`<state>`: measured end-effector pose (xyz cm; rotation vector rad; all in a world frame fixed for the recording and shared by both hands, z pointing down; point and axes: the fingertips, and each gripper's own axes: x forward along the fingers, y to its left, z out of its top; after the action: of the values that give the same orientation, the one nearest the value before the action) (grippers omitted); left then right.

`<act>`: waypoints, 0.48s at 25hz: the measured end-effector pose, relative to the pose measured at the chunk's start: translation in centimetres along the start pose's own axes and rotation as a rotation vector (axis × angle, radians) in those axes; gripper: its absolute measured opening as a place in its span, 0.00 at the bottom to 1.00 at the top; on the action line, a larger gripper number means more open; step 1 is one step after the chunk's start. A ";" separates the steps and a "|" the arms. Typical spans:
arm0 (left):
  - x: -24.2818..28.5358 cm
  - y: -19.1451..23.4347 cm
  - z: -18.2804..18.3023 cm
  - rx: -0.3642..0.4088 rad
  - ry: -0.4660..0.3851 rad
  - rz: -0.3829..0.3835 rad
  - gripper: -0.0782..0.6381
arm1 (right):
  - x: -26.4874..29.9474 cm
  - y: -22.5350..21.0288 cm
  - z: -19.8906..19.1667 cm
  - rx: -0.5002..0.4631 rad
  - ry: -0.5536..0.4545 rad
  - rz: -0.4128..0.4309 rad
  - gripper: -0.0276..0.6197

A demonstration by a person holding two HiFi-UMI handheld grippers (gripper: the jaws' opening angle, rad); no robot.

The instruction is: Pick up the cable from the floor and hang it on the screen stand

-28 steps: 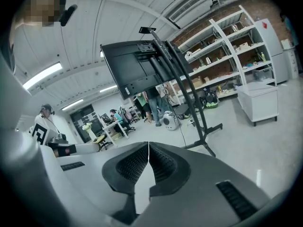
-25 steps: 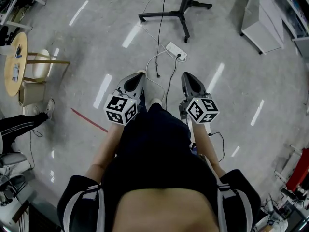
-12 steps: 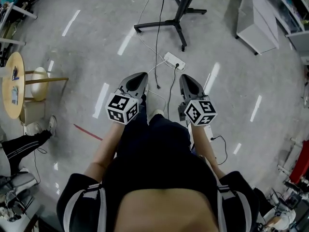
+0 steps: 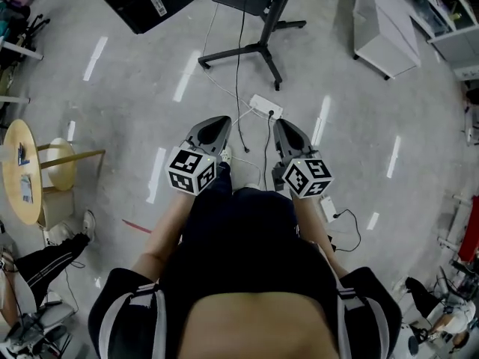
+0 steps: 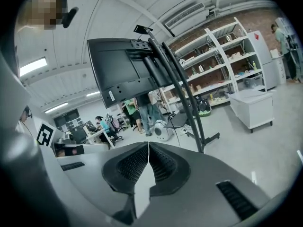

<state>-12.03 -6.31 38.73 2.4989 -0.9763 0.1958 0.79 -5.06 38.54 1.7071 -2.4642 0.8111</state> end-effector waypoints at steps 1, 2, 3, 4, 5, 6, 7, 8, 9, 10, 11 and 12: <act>0.2 0.2 0.1 0.003 0.006 -0.019 0.12 | 0.4 0.1 0.1 0.006 -0.005 -0.005 0.08; 0.4 0.3 0.2 0.009 0.011 -0.039 0.12 | 0.7 0.2 0.1 0.011 -0.010 -0.012 0.08; 0.6 0.4 0.3 0.018 0.016 -0.060 0.12 | 1.0 0.2 0.2 0.013 -0.014 -0.018 0.08; 0.9 0.5 0.4 0.030 0.019 -0.078 0.12 | 1.3 0.2 0.2 0.015 -0.018 -0.024 0.08; 1.3 0.7 0.4 0.045 0.024 -0.091 0.12 | 1.7 0.2 0.2 0.017 -0.021 -0.028 0.08; 1.8 0.9 0.5 0.061 0.031 -0.100 0.12 | 2.1 0.1 0.2 0.021 -0.023 -0.032 0.08; 2.3 1.1 0.5 0.074 0.041 -0.107 0.12 | 2.4 -0.1 0.2 0.027 -0.024 -0.036 0.08; 2.8 1.2 0.4 0.083 0.050 -0.115 0.12 | 2.6 -0.3 0.2 0.034 -0.026 -0.039 0.08; 3.2 1.2 0.4 0.089 0.057 -0.126 0.12 | 2.6 -0.4 0.2 0.042 -0.029 -0.042 0.08; 3.6 1.0 0.5 0.094 0.062 -0.139 0.12 | 2.5 -0.6 0.2 0.051 -0.033 -0.045 0.08; 4.0 0.8 0.6 0.100 0.068 -0.154 0.12 | 2.3 -0.9 0.3 0.062 -0.040 -0.047 0.08; 4.5 0.5 0.6 0.109 0.075 -0.169 0.12 | 2.2 -1.1 0.4 0.074 -0.046 -0.049 0.08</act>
<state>-9.04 -9.66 39.67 2.6366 -0.7387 0.2934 1.00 -7.39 39.35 1.8231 -2.4398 0.8791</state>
